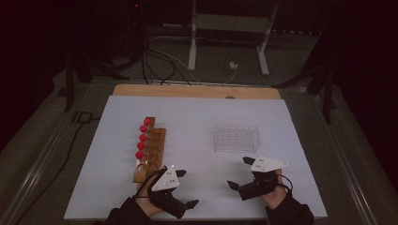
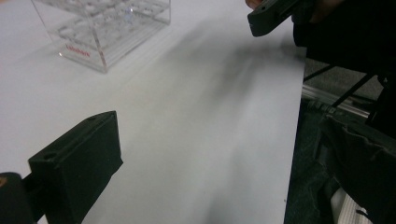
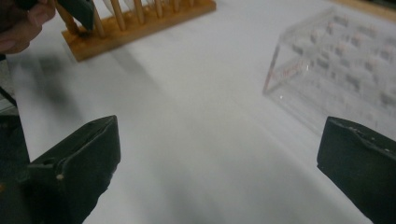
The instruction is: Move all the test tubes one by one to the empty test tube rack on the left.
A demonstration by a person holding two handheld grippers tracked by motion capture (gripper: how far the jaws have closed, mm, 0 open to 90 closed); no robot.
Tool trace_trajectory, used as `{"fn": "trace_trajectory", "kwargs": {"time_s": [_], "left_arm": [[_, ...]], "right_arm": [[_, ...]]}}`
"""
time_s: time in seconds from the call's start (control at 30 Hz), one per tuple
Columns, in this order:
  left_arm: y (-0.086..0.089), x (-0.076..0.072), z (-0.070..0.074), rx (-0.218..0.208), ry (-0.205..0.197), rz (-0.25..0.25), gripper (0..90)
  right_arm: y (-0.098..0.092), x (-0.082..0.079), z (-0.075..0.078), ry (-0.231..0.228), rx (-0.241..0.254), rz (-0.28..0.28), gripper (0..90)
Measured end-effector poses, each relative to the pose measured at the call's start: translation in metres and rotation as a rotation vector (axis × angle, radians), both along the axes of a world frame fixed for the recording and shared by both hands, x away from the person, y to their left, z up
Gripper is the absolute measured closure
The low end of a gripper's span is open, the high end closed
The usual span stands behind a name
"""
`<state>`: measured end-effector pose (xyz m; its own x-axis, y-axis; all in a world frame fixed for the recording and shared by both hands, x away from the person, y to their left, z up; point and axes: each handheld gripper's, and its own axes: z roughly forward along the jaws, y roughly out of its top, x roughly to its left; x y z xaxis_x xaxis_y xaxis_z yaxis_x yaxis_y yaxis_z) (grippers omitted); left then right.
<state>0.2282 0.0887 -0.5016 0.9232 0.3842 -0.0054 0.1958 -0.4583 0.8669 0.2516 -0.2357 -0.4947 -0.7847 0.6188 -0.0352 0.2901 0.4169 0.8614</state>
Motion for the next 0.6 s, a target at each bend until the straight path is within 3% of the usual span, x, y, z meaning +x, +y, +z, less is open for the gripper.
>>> {"fn": "trace_trajectory", "kwargs": {"time_s": [0.17, 0.37, 0.6], "left_arm": [[0.001, -0.001, -0.005, 0.01, -0.022, 0.006, 1.6], [0.002, 0.0, -0.006, 0.01, -0.021, 0.017, 1.6], [0.001, 0.002, -0.009, 0.011, -0.005, 0.017, 1.6]], "right_arm": [[-0.013, -0.003, -0.012, 0.029, -0.041, -0.04, 0.0], [-0.03, -0.003, -0.023, 0.06, -0.067, -0.114, 0.0], [-0.029, 0.0, -0.025, 0.058, -0.065, -0.11, 0.0]]}}
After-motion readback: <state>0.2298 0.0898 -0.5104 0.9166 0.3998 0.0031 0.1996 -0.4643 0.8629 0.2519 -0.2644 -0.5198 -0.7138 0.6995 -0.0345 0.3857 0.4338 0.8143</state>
